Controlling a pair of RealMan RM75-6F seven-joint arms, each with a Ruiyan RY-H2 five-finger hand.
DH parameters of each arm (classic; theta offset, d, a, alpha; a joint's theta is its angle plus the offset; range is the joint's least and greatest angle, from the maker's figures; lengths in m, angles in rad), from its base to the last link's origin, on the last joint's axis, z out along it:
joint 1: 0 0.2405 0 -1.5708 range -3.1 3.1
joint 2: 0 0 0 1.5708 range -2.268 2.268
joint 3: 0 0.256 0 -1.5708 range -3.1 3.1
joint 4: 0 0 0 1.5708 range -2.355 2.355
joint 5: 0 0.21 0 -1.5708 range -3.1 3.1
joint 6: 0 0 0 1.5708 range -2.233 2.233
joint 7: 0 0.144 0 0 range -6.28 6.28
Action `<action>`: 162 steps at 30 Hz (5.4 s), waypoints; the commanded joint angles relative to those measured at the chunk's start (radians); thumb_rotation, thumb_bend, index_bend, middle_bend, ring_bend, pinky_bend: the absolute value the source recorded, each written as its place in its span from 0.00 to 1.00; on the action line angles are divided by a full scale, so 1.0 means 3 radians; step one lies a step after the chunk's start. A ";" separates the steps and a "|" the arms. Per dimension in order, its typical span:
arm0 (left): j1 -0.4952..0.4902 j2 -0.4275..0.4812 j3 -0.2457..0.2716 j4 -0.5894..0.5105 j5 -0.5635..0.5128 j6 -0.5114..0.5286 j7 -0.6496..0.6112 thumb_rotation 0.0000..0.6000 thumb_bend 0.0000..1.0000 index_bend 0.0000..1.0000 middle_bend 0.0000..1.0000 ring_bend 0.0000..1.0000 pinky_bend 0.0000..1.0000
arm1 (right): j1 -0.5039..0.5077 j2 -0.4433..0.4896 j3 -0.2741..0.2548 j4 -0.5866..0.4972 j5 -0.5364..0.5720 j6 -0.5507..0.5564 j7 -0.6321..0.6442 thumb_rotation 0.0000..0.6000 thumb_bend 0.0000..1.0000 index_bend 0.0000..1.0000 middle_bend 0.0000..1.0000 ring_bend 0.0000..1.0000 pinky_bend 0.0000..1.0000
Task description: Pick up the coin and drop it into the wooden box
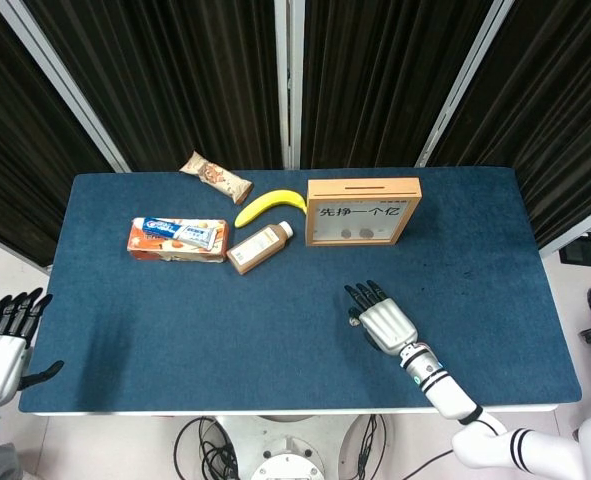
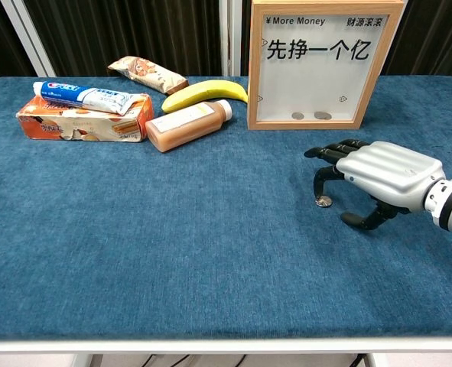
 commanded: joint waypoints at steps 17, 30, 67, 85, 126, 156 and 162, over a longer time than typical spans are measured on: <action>-0.0004 -0.0021 -0.0004 0.0098 -0.0025 -0.0020 -0.0112 1.00 0.12 0.01 0.00 0.00 0.00 | 0.0019 -0.0125 0.0018 0.0144 0.0067 0.0025 -0.0021 1.00 0.35 0.42 0.00 0.00 0.00; -0.0012 -0.0023 0.0003 0.0134 -0.0018 -0.0032 -0.0161 1.00 0.12 0.01 0.00 0.00 0.00 | 0.0019 -0.0207 0.0038 0.0236 0.0071 0.0094 0.0003 1.00 0.36 0.50 0.00 0.00 0.00; 0.0003 -0.0026 0.0011 0.0185 -0.0030 -0.0020 -0.0250 1.00 0.12 0.01 0.00 0.00 0.00 | 0.0043 -0.0254 -0.0020 0.0342 -0.0123 0.0201 0.0174 1.00 0.37 0.39 0.00 0.00 0.00; 0.0009 -0.0009 0.0023 0.0137 -0.0012 -0.0014 -0.0212 1.00 0.12 0.01 0.00 0.00 0.00 | 0.0037 -0.0174 -0.0088 0.0282 -0.0294 0.0269 0.0304 1.00 0.37 0.51 0.00 0.00 0.00; -0.0007 0.0028 0.0040 0.0047 0.0037 -0.0020 -0.0159 1.00 0.12 0.01 0.00 0.00 0.00 | 0.0563 0.1000 0.1425 -0.1028 0.0638 0.0538 -0.0205 1.00 0.38 0.79 0.02 0.00 0.00; -0.0023 0.0062 0.0055 0.0084 0.0094 0.0007 -0.0264 1.00 0.12 0.01 0.00 0.00 0.00 | 0.1465 0.0545 0.1352 -0.0150 0.2576 0.0382 -0.1360 1.00 0.40 0.80 0.02 0.00 0.00; -0.0030 0.0071 0.0051 0.0067 0.0087 -0.0002 -0.0251 1.00 0.12 0.01 0.00 0.00 0.00 | 0.1492 0.0549 0.1302 -0.0145 0.2623 0.0372 -0.1331 1.00 0.40 0.80 0.02 0.00 0.00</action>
